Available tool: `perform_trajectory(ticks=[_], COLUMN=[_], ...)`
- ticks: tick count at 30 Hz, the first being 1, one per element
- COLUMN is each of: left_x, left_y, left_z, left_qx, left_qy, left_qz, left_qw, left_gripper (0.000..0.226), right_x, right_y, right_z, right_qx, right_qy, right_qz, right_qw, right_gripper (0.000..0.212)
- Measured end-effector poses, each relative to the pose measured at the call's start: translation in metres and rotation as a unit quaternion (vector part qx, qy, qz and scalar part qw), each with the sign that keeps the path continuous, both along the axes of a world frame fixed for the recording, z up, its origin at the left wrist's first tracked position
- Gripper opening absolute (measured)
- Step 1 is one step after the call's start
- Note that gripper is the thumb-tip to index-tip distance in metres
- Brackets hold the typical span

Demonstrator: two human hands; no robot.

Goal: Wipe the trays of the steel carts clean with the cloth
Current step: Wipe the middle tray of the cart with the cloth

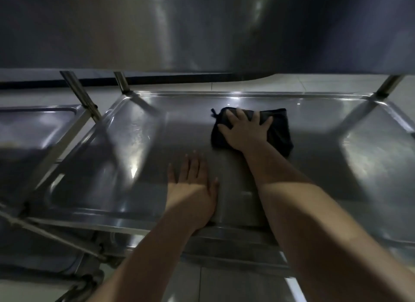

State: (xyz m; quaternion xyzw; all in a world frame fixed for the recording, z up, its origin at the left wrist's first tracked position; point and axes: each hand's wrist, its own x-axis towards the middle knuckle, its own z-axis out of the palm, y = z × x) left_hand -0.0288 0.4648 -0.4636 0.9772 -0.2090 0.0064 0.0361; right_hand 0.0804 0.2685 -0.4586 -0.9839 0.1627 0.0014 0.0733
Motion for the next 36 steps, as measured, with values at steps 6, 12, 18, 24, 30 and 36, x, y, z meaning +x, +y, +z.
perform_trajectory(ticks=[6, 12, 18, 24, 30, 36], left_x=[0.009, 0.017, 0.015, 0.011, 0.010, 0.017], left_y=[0.006, 0.001, -0.007, -0.010, -0.008, -0.005], left_z=[-0.002, 0.001, 0.003, -0.004, -0.006, -0.005], left_qx=[-0.020, -0.018, -0.017, -0.015, -0.009, -0.019], left_qy=[-0.001, 0.013, 0.008, -0.032, -0.025, 0.021], left_qz=[0.004, -0.004, 0.001, 0.013, 0.014, 0.013], left_qw=[1.000, 1.000, 1.000, 0.999, 1.000, 1.000], left_gripper=[0.085, 0.068, 0.066, 0.069, 0.070, 0.070], right_x=[0.050, 0.049, 0.034, 0.035, 0.063, 0.060], right_y=[0.085, 0.051, -0.046, -0.080, 0.037, 0.062], right_z=[0.001, 0.004, -0.001, -0.002, 0.002, 0.006], right_qx=[-0.005, 0.000, -0.021, -0.018, -0.005, 0.001], right_qy=[-0.016, -0.011, -0.015, 0.010, -0.006, 0.000], right_qz=[0.155, 0.129, 0.038, -0.046, 0.089, 0.121], right_qw=[0.988, 0.992, 0.999, 0.999, 0.996, 0.993], right_gripper=[0.068, 0.071, 0.070, 0.070, 0.067, 0.070])
